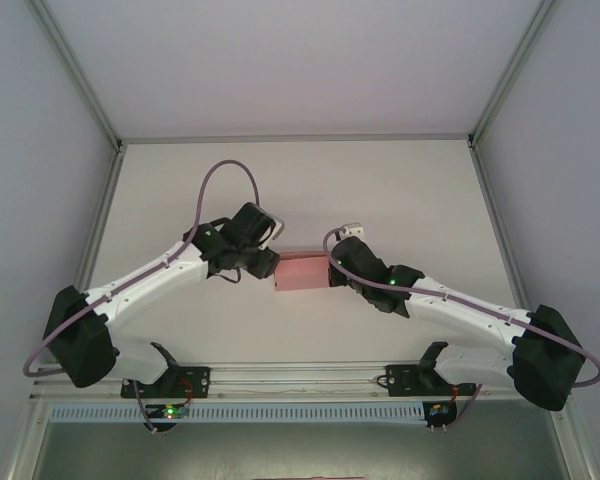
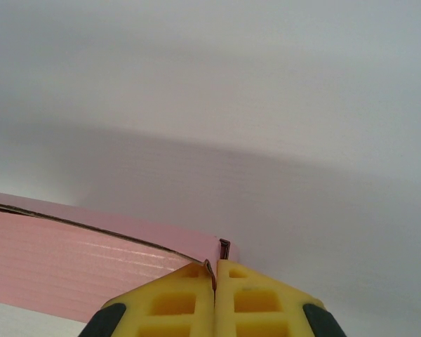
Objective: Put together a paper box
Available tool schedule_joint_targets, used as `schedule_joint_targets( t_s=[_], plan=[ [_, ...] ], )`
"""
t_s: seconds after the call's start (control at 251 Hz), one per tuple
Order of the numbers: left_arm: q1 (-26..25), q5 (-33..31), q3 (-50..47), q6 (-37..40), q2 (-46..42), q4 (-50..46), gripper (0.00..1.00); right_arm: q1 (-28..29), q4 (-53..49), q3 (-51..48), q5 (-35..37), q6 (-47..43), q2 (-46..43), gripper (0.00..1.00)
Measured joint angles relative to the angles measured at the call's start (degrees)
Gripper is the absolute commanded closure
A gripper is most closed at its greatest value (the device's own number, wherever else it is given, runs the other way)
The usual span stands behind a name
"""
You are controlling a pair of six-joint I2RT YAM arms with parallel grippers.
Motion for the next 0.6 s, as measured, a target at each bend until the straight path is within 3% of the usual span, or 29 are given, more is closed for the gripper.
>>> schedule_joint_targets(
  t_s=[0.164,0.327,0.407,0.543,0.603],
  plan=[
    [0.0,0.2,1.3,-0.3,2.4,0.7,0.68,0.0,-0.2,0.0,0.0,0.0,0.0,1.00],
    [0.0,0.4,2.0,-0.5,4.0,0.7,0.69,0.3,-0.3,0.0,0.0,0.0,0.0,1.00],
    [0.0,0.6,2.1,-0.6,4.4,0.7,0.76,0.4,-0.3,0.0,0.0,0.0,0.0,1.00],
    [0.0,1.9,2.2,-0.7,4.5,0.8,1.00,0.4,-0.3,0.0,0.0,0.0,-0.1,1.00],
    [-0.3,1.9,2.4,-0.7,4.7,0.7,1.00,0.6,-0.4,0.0,0.1,0.0,-0.1,1.00]
  ],
)
